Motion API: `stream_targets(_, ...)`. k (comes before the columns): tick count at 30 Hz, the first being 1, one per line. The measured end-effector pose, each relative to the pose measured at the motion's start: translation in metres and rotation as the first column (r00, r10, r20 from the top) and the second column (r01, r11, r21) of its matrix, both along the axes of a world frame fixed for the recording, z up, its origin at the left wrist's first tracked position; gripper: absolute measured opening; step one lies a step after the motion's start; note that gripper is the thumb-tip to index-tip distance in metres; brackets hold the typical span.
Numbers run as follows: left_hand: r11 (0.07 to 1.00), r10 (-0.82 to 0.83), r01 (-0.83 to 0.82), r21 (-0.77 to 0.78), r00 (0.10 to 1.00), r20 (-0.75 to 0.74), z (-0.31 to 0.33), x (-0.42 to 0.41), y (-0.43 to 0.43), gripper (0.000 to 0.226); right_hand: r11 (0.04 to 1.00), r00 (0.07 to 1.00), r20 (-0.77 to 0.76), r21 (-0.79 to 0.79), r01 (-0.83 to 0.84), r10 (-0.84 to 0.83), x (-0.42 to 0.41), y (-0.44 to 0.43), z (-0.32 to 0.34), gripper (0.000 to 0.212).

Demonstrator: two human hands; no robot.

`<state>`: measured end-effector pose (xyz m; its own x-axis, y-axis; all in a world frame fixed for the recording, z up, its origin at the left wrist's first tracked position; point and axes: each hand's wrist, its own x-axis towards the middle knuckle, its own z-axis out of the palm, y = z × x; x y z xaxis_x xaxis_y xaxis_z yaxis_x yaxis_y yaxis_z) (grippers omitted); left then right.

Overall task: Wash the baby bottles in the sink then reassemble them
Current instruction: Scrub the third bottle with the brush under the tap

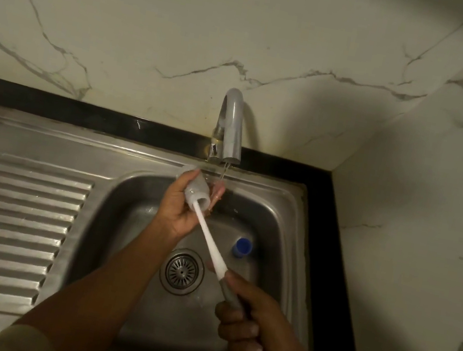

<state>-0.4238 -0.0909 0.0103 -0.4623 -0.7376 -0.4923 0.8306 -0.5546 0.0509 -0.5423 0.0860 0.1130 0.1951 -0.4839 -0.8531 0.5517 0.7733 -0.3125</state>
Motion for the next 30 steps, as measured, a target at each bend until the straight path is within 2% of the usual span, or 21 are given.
stream_targets(2,1.000,-0.027,0.027,0.005,0.999,0.038,0.003,-0.003,-0.001,0.049,0.995,0.988,-0.122,-0.029,-0.098,0.094,-0.002,0.002,-0.005,0.024)
stream_targets(3,0.998,-0.062,0.065,-0.011,0.984,0.168,0.005,-0.008,-0.001,0.047,0.935,0.849,-0.451,-0.079,-0.346,0.276,0.000,0.003,-0.013,0.025)
stream_targets(4,0.994,-0.082,0.102,-0.036,0.930,0.359,0.003,-0.012,-0.003,0.042,0.831,0.532,-0.785,-0.041,-0.555,0.318,0.003,0.003,-0.024,0.033)
stream_targets(5,0.988,-0.068,0.129,-0.082,0.854,0.515,0.003,-0.017,-0.004,0.036,0.713,0.322,-0.877,0.033,-0.700,0.357,0.003,0.002,-0.022,0.042)
stream_targets(7,0.965,-0.023,0.177,-0.194,0.794,0.607,0.005,-0.021,-0.004,0.027,0.733,0.228,-0.959,-0.032,-0.679,0.169,-0.004,-0.010,-0.024,0.048)
stream_targets(9,0.973,-0.039,0.133,-0.187,0.900,0.435,0.007,-0.014,-0.005,0.037,0.854,0.507,-0.847,-0.137,-0.503,0.163,0.005,-0.010,-0.019,0.036)
stream_targets(11,0.996,-0.004,0.014,-0.093,0.994,0.113,0.006,-0.003,-0.006,0.051,0.976,0.956,-0.280,-0.168,-0.138,0.087,0.007,-0.008,-0.005,0.010)
stream_targets(12,0.998,0.010,-0.009,-0.058,1.000,0.005,0.006,0.001,-0.007,0.054,0.995,0.997,-0.077,-0.094,-0.025,0.018,0.007,-0.004,-0.004,0.012)
stream_targets(13,0.999,0.004,-0.005,-0.038,1.000,-0.020,0.005,0.002,-0.009,0.054,0.997,0.999,-0.035,-0.072,0.005,-0.007,0.007,-0.001,-0.007,0.014)
stream_targets(14,0.999,-0.017,0.019,-0.037,0.998,0.057,0.008,-0.001,-0.008,0.051,0.989,0.979,-0.198,-0.123,-0.080,0.054,0.008,0.002,-0.009,0.009)
stream_targets(15,0.998,-0.041,0.051,-0.045,0.978,0.206,0.010,-0.007,-0.007,0.046,0.929,0.825,-0.528,-0.164,-0.333,0.203,0.009,0.004,-0.019,0.011)
stream_targets(17,0.995,-0.034,0.077,-0.060,0.852,0.523,0.011,-0.018,-0.007,0.041,0.727,0.271,-0.928,0.000,-0.687,0.256,0.010,0.002,-0.033,0.037)
stream_targets(19,0.989,-0.013,0.092,-0.112,0.827,0.561,0.013,-0.020,-0.010,0.050,0.705,0.159,-0.966,0.031,-0.709,0.203,0.000,-0.012,-0.034,0.048)
stream_targets(21,0.988,-0.057,0.108,-0.107,0.916,0.398,0.009,-0.012,-0.009,0.054,0.827,0.480,-0.863,-0.148,-0.542,0.160,0.002,-0.003,-0.029,0.035)
stream_targets(23,0.996,-0.071,0.079,-0.049,0.987,0.146,0.005,-0.002,-0.005,0.059,0.975,0.950,-0.293,-0.153,-0.161,0.111,0.004,-0.003,-0.018,0.013)
stream_targets(24,0.996,-0.071,0.073,-0.047,0.997,0.045,0.003,0.001,-0.004,0.059,0.999,0.999,-0.017,-0.044,-0.029,0.028,0.005,-0.002,-0.015,0.023)
stream_targets(25,0.997,-0.061,0.060,-0.038,0.998,-0.005,0.002,0.002,-0.003,0.059,0.999,0.989,0.141,0.031,0.033,-0.036,0.004,0.001,-0.013,0.028)
stream_targets(26,0.998,-0.063,0.063,-0.028,0.998,0.004,0.004,0.000,-0.002,0.058,0.999,0.994,0.104,0.042,0.016,-0.020,0.004,0.004,-0.013,0.026)
stream_targets(27,0.997,-0.071,0.073,-0.021,0.994,0.087,0.008,-0.004,-0.002,0.055,0.996,0.993,-0.093,-0.031,-0.079,0.076,0.005,0.007,-0.016,0.025)
stream_targets(29,0.997,-0.081,0.079,0.021,0.904,0.419,0.006,-0.014,-0.003,0.048,0.859,0.630,-0.731,-0.121,-0.497,0.261,0.007,0.012,-0.025,0.039)
stream_targets(30,0.997,-0.058,0.077,-0.010,0.826,0.561,0.005,-0.016,-0.003,0.051,0.806,0.535,-0.779,-0.064,-0.588,0.328,0.006,0.005,-0.015,0.044)
